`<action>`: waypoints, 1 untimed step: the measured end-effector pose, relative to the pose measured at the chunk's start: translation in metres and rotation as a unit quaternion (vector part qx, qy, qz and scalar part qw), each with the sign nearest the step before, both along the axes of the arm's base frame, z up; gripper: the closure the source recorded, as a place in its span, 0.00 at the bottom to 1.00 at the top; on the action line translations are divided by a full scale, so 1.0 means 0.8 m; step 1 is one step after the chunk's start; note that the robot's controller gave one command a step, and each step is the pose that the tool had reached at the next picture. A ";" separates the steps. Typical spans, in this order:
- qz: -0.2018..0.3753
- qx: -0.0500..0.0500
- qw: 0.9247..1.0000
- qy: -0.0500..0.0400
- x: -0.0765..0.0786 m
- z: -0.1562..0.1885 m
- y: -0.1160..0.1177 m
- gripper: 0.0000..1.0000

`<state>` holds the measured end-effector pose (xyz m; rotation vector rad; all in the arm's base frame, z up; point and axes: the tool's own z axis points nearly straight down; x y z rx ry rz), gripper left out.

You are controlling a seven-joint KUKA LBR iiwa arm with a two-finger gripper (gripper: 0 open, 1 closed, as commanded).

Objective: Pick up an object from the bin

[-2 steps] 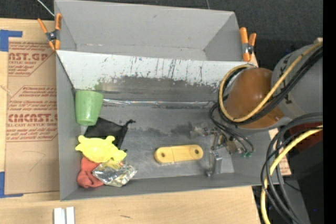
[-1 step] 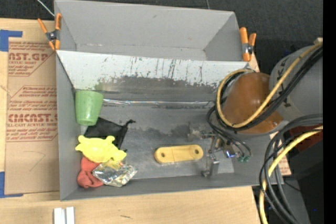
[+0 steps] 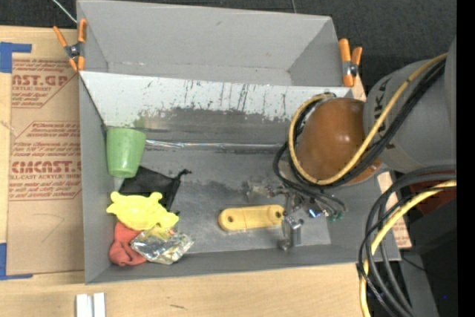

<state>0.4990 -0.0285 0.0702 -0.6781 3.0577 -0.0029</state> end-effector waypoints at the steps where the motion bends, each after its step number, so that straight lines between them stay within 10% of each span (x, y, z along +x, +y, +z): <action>1: 0.097 -0.001 0.995 -0.005 0.023 0.000 0.025 1.00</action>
Offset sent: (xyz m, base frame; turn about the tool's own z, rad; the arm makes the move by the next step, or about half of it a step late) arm 0.0000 0.0000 0.0000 0.0000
